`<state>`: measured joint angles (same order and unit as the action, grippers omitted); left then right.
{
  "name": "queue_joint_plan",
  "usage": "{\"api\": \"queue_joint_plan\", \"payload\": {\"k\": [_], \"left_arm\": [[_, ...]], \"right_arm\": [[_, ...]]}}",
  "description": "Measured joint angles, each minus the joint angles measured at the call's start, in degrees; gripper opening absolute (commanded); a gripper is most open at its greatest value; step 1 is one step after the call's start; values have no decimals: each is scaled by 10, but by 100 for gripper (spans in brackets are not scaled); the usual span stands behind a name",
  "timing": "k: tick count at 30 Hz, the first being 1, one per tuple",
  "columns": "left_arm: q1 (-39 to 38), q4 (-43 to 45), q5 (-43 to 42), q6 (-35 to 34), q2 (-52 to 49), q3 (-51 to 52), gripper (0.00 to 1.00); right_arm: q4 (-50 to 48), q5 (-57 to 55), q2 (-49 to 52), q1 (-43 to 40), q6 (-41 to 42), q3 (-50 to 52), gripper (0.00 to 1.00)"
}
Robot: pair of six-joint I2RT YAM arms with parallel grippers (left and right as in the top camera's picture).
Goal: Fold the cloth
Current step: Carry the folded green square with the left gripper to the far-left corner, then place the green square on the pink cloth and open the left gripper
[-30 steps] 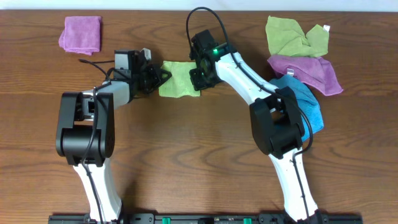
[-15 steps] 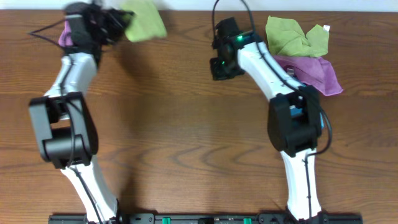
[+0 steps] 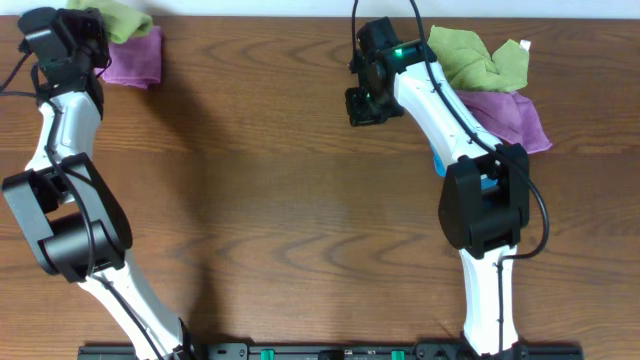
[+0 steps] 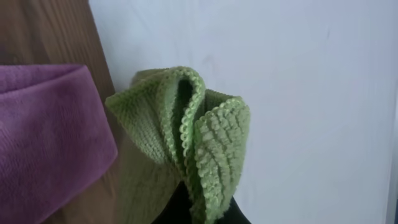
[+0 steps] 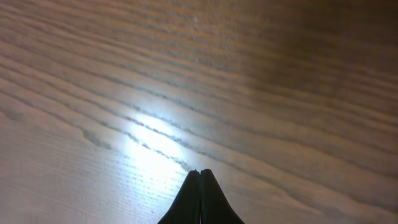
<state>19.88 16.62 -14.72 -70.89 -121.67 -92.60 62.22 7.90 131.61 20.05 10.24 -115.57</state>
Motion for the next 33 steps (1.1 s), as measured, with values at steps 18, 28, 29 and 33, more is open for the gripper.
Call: {"api": "queue_joint_plan", "payload": {"k": [18, 28, 29, 33], "left_arm": [[0, 170, 12, -138, -140, 0, 6], [2, 124, -4, -140, -140, 0, 13], [3, 120, -8, -140, -140, 0, 26], [7, 116, -27, -143, -140, 0, 95]], "right_arm": [[55, 0, 0, 24, 0, 0, 1], [54, 0, 0, 36, 0, 0, 1], [54, 0, 0, 37, 0, 0, 1], [54, 0, 0, 38, 0, 0, 1]]}}
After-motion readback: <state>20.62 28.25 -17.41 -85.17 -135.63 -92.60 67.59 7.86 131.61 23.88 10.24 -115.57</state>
